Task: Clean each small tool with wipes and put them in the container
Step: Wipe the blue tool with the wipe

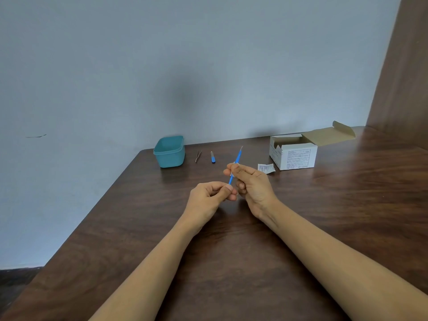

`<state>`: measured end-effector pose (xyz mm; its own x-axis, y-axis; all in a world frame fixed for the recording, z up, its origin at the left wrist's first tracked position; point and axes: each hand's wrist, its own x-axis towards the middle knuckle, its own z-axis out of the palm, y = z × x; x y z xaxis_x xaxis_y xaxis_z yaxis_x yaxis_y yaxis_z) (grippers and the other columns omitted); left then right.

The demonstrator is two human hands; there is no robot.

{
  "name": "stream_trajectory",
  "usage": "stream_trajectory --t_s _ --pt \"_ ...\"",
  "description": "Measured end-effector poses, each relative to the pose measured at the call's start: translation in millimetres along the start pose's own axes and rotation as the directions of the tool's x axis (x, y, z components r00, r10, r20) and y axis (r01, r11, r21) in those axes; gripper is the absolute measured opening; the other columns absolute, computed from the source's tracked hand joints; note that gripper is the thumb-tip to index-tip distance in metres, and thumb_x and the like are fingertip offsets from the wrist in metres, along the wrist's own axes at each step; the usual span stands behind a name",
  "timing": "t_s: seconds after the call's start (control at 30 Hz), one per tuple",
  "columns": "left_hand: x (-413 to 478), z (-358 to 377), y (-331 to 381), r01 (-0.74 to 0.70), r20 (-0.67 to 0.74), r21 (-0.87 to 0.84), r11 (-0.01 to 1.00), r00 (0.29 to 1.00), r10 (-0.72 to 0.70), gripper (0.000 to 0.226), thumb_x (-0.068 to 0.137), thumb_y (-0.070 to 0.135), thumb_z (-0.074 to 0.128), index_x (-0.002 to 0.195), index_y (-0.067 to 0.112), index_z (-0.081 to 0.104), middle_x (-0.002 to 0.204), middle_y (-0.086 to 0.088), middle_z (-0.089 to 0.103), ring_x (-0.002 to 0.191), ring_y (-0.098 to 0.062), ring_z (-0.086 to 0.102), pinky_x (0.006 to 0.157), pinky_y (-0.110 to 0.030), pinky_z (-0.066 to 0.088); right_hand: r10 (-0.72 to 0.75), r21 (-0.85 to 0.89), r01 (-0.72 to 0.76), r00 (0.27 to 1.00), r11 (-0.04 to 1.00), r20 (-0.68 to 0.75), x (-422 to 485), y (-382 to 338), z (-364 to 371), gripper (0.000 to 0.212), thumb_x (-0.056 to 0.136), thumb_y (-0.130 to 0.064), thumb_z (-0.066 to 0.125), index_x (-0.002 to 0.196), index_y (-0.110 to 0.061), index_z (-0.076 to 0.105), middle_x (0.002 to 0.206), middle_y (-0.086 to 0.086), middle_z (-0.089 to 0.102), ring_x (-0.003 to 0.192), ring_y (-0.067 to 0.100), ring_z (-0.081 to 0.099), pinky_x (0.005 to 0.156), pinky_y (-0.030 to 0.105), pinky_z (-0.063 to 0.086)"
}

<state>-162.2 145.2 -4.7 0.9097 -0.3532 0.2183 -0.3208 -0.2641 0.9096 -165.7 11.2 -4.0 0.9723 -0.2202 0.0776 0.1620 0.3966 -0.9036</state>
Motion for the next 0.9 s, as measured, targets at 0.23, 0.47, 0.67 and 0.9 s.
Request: stream_trajectory --t_s 0.23,0.47,0.67,0.9 --pt "0 -1 -1 -0.046 -0.002 0.098 0.994 0.999 0.047 0.017 0.092 0.019 0.060 0.083 0.022 0.075 0.075 0.004 0.075 0.078 -0.004 0.070 0.088 -0.020 0.050 -0.026 -0.023 0.023 0.992 0.999 -0.121 0 -1 -2 0.010 0.080 -0.018 0.073 0.083 -0.008 0.072 0.065 -0.007 0.067 0.043 0.003 0.029 0.040 0.011 0.028" --pt "0 1 -2 -0.100 0.023 0.274 0.957 0.995 0.098 0.016 0.091 0.026 0.063 0.081 0.025 0.075 0.070 0.011 0.073 0.073 -0.001 0.068 0.082 -0.027 0.055 0.032 0.017 -0.029 0.980 0.999 -0.198 8 -2 -9 0.014 0.082 -0.023 0.073 0.079 -0.010 0.072 0.077 0.002 0.071 0.047 0.006 0.025 0.043 0.018 0.022" --pt "1 0 -2 -0.094 0.010 0.337 0.937 0.995 0.096 0.020 0.092 0.031 0.060 0.076 0.032 0.073 0.066 0.019 0.071 0.073 -0.003 0.068 0.080 -0.036 0.055 0.047 0.078 -0.040 0.995 0.996 -0.086 9 -6 -9 0.013 0.094 -0.011 0.055 0.089 -0.009 0.067 0.086 0.003 0.074 0.042 0.002 0.036 0.045 0.013 0.027" --pt "0 0 -2 -0.091 0.032 0.373 0.923 0.996 0.086 0.020 0.092 0.035 0.059 0.078 0.031 0.073 0.067 0.018 0.071 0.074 0.000 0.067 0.083 -0.040 0.055 0.084 0.151 -0.075 0.995 0.986 -0.056 16 -11 -18 0.007 0.088 -0.009 0.062 0.092 -0.009 0.068 0.090 0.000 0.074 0.042 0.002 0.037 0.041 0.012 0.028"
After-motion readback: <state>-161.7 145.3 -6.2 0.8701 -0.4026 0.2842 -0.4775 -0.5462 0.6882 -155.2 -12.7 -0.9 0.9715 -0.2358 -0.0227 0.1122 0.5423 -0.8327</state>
